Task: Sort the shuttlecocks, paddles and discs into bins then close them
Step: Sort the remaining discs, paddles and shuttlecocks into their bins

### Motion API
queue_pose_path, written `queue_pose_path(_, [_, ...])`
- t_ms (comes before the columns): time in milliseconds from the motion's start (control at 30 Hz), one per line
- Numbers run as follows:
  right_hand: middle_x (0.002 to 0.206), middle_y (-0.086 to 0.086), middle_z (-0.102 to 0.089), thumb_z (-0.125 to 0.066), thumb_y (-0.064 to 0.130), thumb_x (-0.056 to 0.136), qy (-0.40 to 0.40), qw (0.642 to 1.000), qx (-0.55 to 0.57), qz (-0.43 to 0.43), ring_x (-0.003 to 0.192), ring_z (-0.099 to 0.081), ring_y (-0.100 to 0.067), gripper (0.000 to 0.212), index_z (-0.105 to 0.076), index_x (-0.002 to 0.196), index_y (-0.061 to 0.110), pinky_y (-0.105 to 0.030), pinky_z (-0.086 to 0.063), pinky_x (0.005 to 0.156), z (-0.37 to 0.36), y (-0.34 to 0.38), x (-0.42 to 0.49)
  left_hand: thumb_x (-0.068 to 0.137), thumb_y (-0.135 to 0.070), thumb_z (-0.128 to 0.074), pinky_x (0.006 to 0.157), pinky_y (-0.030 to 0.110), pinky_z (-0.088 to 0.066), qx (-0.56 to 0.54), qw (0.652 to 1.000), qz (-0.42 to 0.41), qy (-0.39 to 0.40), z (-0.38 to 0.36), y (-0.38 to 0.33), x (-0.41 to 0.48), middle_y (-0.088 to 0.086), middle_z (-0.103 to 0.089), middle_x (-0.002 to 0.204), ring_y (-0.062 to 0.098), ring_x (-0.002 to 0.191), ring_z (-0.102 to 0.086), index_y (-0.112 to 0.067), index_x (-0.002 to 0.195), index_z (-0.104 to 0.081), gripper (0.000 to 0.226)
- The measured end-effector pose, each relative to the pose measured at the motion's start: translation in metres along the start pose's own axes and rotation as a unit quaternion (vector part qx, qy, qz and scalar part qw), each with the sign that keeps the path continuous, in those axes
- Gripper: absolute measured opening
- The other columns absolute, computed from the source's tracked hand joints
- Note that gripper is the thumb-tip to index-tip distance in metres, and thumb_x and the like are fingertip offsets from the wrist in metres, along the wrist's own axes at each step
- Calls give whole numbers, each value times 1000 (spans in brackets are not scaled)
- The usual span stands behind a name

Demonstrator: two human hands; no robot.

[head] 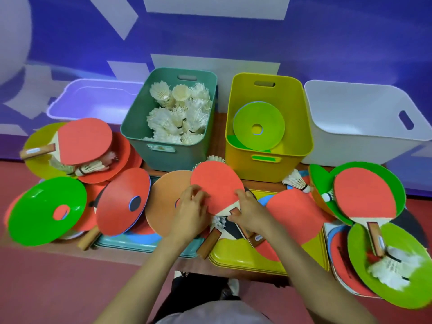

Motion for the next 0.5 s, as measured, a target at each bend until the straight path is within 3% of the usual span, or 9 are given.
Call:
queue_pose_path(167, [128,-15,-36,-61,10,82,-44,999,-2,-24,112,-49,-39,72,-20,142,14,-41,-44,87,-17,1,1,78,-2,-61,90,39,-46,-3,1000,10,-20,-8,5,-14,16,-42,130,30,116,-45,-8,112,-59,35])
queue_pose_path(333, [123,-11,-30,-68,12,76,-82,994,48,-50,108,-48,-36,90,-11,146,20,-39,-45,87,-31,4,0,86,-10,-61,82,38,-49,-105,992,71,-24,-9,4,-20,7,-39,122,23,99,-51,-9,121,-46,39])
queue_pose_path(500, [118,-11,-30,-62,2,74,-134,988,77,-24,107,-44,-32,82,-25,145,19,-42,-42,95,-42,3,-1,85,-5,-57,67,22,-50,-245,959,136,-31,-8,4,-10,12,-50,114,13,83,-59,-25,110,-36,39])
Point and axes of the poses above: each hand's wrist, its own x-axis towards the middle knuckle, its own z-axis out of the back of the hand, y = z × x, the point moved 1 cm from there along x, towards the middle knuckle
